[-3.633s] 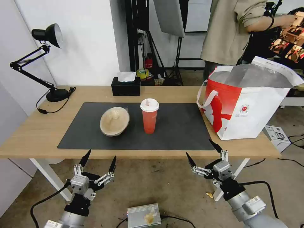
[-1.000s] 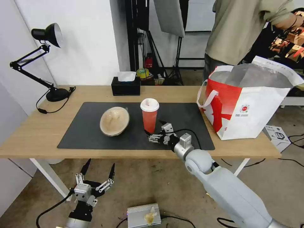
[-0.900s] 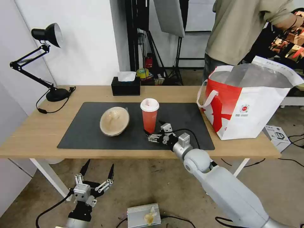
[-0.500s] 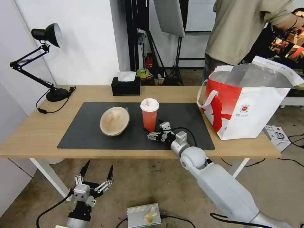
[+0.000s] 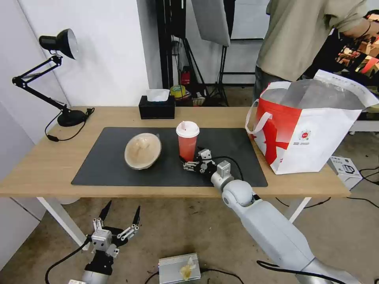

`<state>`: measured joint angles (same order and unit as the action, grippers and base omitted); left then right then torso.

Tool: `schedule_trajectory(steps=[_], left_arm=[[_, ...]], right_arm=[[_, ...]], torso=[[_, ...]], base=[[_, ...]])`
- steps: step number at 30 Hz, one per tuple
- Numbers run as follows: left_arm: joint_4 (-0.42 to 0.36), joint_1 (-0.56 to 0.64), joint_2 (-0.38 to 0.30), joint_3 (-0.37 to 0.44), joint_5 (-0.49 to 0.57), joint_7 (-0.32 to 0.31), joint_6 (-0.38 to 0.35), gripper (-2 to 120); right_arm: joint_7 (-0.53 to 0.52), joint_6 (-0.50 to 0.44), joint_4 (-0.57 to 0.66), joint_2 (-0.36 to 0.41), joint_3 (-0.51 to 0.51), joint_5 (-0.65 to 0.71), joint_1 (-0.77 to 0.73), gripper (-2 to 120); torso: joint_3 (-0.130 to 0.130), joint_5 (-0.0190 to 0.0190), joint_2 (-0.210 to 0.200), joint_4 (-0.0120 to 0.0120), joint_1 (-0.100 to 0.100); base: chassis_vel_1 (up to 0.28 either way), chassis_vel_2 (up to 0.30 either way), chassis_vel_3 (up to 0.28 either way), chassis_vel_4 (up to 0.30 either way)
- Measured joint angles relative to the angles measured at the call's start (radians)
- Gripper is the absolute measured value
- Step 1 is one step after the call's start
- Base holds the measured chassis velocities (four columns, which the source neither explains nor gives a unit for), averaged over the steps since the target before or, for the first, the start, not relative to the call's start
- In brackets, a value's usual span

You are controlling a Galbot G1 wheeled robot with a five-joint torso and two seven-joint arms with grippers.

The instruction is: Pick up the trash from the table and place it into the takeout bag.

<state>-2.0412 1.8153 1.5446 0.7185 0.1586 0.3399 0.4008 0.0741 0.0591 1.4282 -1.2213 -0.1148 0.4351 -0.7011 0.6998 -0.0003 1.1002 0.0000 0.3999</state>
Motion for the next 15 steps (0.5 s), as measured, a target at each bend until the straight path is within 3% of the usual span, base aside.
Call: schedule_trajectory(steps=[11,15], left_arm=[[0.017,-0.016,-0.004,-0.011,0.003,0.000,-0.002,100],[0.021,-0.016,-0.005,-0.011,0.002,0.000,-0.002,100]], right_arm=[[0.005,-0.020,-0.050,-0.023,0.003,-0.017,0.022,100],[0.005,-0.021,-0.058,-0.025,0.005,-0.029,0.022,89]], torso=[[0.000,-0.0001,0.000,-0.0001,0.000],[0.000,0.0000,0.000,0.0001,0.000]], base=[[0.000,0.000,0.000,0.000],[0.000,0.000,0.000,0.000]])
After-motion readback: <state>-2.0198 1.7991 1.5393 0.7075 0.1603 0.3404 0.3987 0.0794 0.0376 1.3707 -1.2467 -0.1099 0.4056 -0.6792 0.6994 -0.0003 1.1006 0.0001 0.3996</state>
